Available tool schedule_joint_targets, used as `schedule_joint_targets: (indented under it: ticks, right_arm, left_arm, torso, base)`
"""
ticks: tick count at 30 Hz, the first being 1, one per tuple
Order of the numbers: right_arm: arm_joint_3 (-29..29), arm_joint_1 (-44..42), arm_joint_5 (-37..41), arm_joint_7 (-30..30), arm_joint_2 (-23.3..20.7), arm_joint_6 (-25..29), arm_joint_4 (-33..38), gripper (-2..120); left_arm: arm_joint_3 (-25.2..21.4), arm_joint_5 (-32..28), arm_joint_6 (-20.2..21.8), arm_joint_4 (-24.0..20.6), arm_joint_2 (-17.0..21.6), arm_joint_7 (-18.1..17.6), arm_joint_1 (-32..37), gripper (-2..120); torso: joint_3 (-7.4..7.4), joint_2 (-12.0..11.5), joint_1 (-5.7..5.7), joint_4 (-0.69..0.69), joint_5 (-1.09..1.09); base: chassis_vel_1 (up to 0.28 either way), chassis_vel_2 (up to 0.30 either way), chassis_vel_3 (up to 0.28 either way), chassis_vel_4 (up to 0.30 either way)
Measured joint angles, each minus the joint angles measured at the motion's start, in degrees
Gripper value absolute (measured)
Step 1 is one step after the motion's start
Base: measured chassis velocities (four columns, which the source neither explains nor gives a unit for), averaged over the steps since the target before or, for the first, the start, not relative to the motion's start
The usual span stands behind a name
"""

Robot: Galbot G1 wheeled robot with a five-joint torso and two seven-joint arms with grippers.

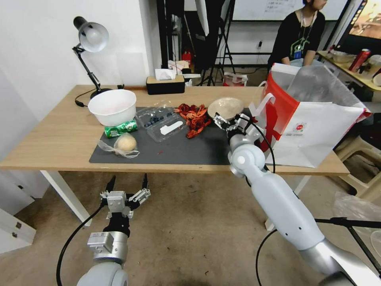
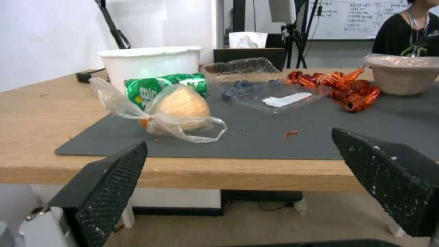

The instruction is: Pick up the trash from the table and place it into the takeout bag.

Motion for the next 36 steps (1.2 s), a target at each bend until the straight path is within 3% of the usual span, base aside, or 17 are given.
schedule_joint_targets:
  ticks: [13, 18, 20, 21, 23, 30, 36]
  right_arm:
    - [1.33, 2.57, 0.77, -0.61, 2.42, -0.03, -5.93, 92]
    - [1.88, 3.47, 0.76, -1.03, 3.50, -0.20, -7.68, 68]
    - [1.88, 3.49, 0.75, -1.04, 3.53, -0.22, -7.73, 68]
    - [1.89, 3.68, 0.68, -1.08, 3.68, -0.28, -8.10, 58]
    - [1.89, 3.72, 0.66, -1.08, 3.73, -0.28, -8.19, 56]
    - [2.22, 3.66, 0.38, -1.15, 3.72, -0.33, -8.61, 24]
    - [2.72, 3.05, 0.36, -1.28, 2.98, -0.32, -7.66, 6]
  left_arm:
    - [0.19, 0.37, 0.00, 0.09, 0.00, 0.00, 0.45, 100]
    - [0.37, 0.55, -0.03, 0.08, 0.00, 0.02, 0.70, 100]
    - [0.37, 0.55, -0.03, 0.08, 0.00, 0.02, 0.71, 100]
    - [0.39, 0.57, -0.09, 0.06, 0.00, 0.03, 0.77, 100]
    - [0.40, 0.57, -0.13, 0.06, 0.00, 0.03, 0.80, 100]
    - [0.37, 0.64, -0.78, 0.02, 0.00, 0.06, 1.21, 100]
    - [0.61, 0.94, -0.91, 0.03, 0.00, 0.10, 1.24, 100]
  torso:
    - [0.00, 0.00, 0.00, 0.00, 0.00]
    - [0.00, 0.00, 0.00, 0.00, 0.00]
    - [0.00, 0.00, 0.00, 0.00, 0.00]
    - [0.00, 0.00, 0.00, 0.00, 0.00]
    - [0.00, 0.00, 0.00, 0.00, 0.00]
    - [-0.01, 0.00, 0.00, 0.00, 0.00]
    - [-0.01, 0.00, 0.00, 0.00, 0.01]
  base:
    - [0.000, 0.000, 0.000, 0.000]
    - [0.000, 0.000, 0.000, 0.000]
    - [0.000, 0.000, 0.000, 0.000]
    - [0.000, 0.000, 0.000, 0.000]
    - [0.000, 0.000, 0.000, 0.000]
    - [0.000, 0.000, 0.000, 0.000]
    - [0.000, 0.000, 0.000, 0.000]
